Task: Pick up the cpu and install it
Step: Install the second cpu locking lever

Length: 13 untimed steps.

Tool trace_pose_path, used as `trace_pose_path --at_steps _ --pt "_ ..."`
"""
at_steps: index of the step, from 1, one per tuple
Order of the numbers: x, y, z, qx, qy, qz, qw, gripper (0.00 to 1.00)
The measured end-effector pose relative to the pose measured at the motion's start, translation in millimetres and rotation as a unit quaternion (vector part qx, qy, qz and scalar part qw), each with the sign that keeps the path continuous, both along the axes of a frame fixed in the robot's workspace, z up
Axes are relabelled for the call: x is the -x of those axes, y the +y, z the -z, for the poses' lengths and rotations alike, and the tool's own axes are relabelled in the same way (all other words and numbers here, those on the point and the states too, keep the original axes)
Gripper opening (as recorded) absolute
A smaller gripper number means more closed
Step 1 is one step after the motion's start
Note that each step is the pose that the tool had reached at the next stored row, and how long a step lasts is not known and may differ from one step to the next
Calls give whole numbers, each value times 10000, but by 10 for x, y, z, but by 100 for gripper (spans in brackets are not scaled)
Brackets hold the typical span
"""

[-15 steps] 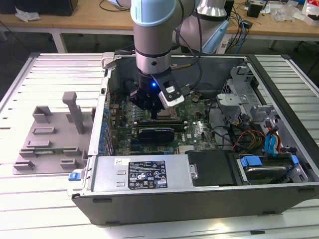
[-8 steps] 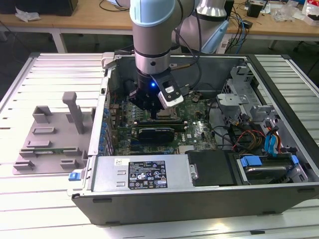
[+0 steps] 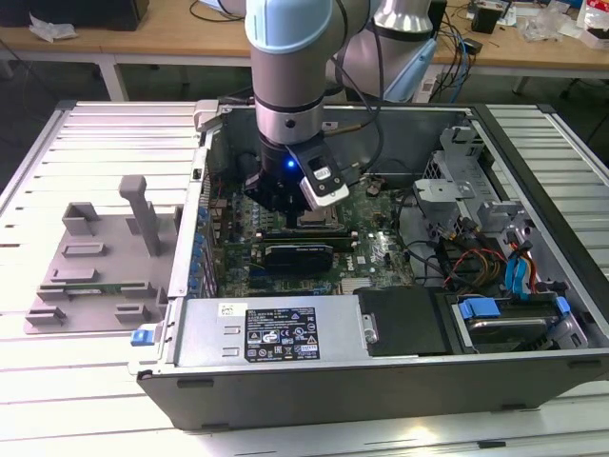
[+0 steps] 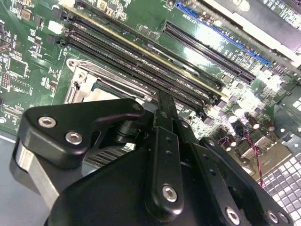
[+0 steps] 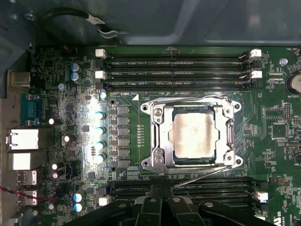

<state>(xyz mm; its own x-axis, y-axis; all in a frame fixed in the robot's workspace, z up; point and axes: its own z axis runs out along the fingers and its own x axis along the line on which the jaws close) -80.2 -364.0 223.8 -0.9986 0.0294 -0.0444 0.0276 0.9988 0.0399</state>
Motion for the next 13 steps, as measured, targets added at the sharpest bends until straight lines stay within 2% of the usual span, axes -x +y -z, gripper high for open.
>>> trace_pose_path --at_steps 1,3,4,6,7,10,13 --pt "-2 -19 0 -5 4 -2 10000 11" --pt "-3 -27 3 -19 8 -9 10000 11" --pt "-3 -29 9 -43 15 -21 10000 11" --pt "-2 -30 37 -259 17 -56 9996 11" --pt "-2 -33 67 -307 19 -62 9995 11" --pt "7 -55 88 -313 25 -69 9995 11" --pt "27 -59 112 -430 24 -79 9990 11"
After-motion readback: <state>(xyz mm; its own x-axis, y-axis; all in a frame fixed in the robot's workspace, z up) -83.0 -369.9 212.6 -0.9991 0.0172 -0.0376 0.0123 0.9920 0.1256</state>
